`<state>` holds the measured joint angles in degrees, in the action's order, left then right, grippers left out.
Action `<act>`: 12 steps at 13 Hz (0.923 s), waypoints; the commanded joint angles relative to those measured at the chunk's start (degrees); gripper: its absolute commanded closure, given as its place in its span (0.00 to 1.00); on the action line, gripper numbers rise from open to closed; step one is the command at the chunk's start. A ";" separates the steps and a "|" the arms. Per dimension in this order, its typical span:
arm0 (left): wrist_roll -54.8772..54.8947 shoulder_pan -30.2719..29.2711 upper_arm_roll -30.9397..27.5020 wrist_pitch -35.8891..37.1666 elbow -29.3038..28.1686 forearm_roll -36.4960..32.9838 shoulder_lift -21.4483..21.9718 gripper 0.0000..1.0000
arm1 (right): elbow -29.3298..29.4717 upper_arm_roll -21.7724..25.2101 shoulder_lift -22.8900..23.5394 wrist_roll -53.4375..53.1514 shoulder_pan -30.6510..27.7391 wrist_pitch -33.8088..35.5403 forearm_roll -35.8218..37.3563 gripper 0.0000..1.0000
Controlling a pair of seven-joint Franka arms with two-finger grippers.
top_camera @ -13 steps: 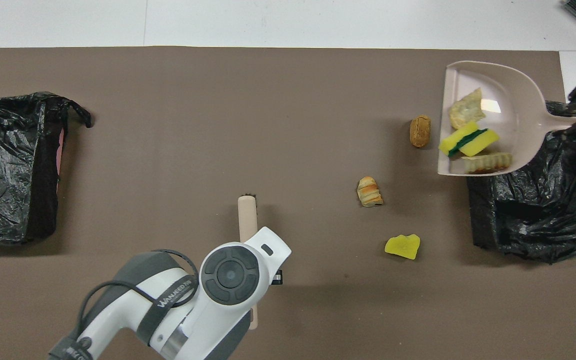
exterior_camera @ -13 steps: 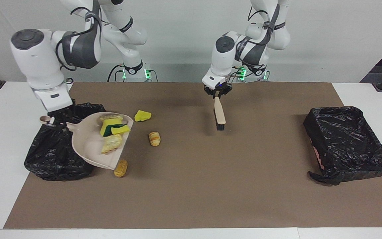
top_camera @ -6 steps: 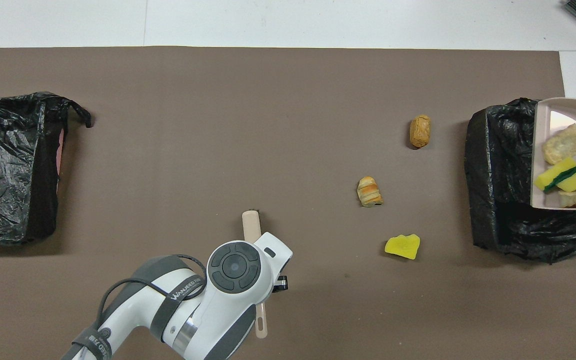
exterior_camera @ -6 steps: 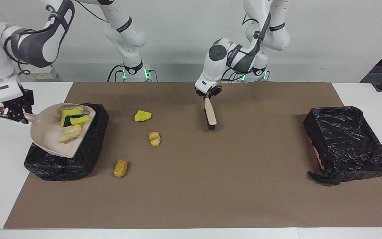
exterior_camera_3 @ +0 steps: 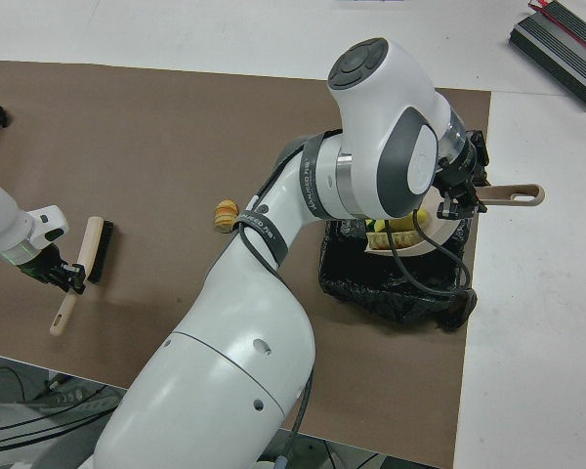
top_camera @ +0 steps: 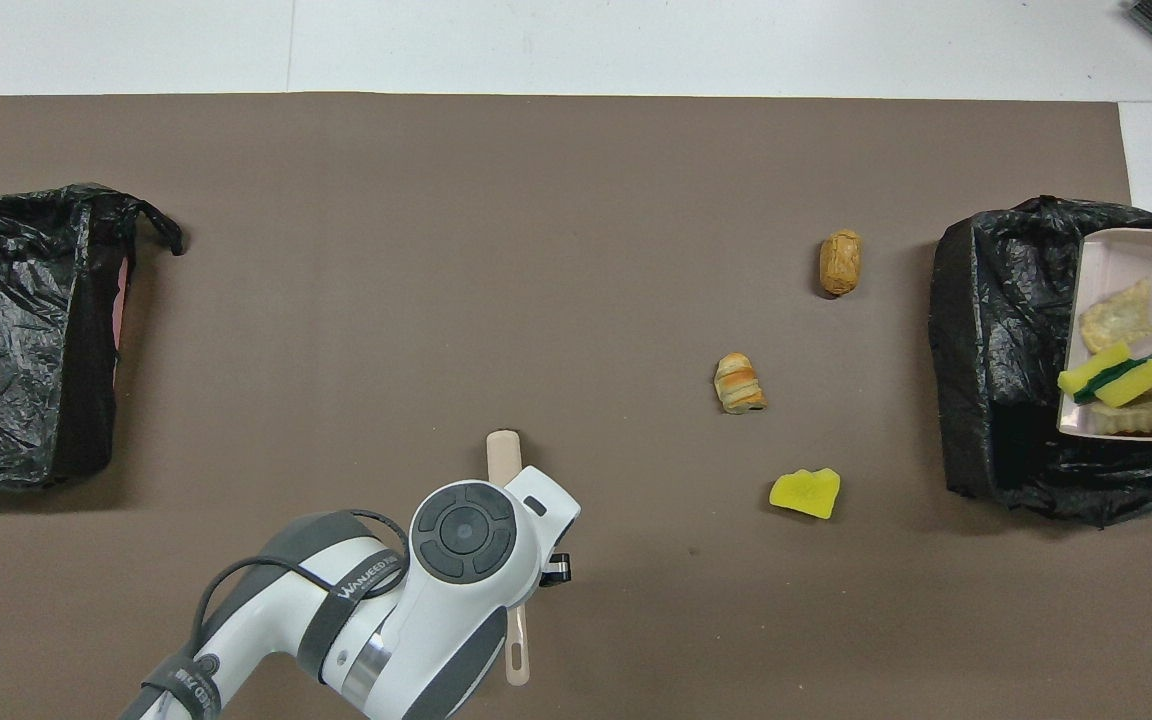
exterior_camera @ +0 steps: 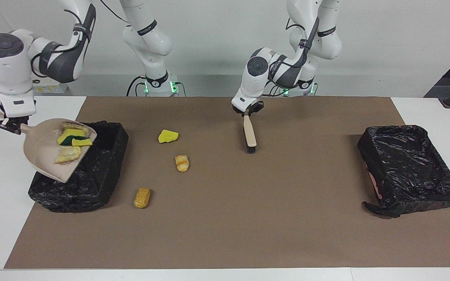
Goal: Sweep and dump trash in bin
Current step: 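Tip the dustpan into the bin with the right gripper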
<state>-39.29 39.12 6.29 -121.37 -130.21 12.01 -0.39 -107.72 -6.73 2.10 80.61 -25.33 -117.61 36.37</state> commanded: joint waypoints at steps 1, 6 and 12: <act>3.59 -3.50 -0.58 1.14 2.40 0.12 0.83 0.00 | -4.77 -0.12 -3.94 -5.81 1.33 -1.57 5.80 1.00; 16.85 -13.00 -0.84 2.01 4.52 -0.66 1.97 0.00 | -4.60 -0.03 -4.12 -7.84 6.77 2.29 18.27 1.00; 33.28 -26.69 -0.84 8.77 6.37 -7.61 5.74 0.00 | -3.64 -0.03 -3.77 -7.84 11.43 8.00 27.87 1.00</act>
<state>-11.98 17.61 4.87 -115.87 -124.16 5.38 2.25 -110.87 -6.88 -0.72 74.01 -15.79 -111.71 60.59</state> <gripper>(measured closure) 0.000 0.678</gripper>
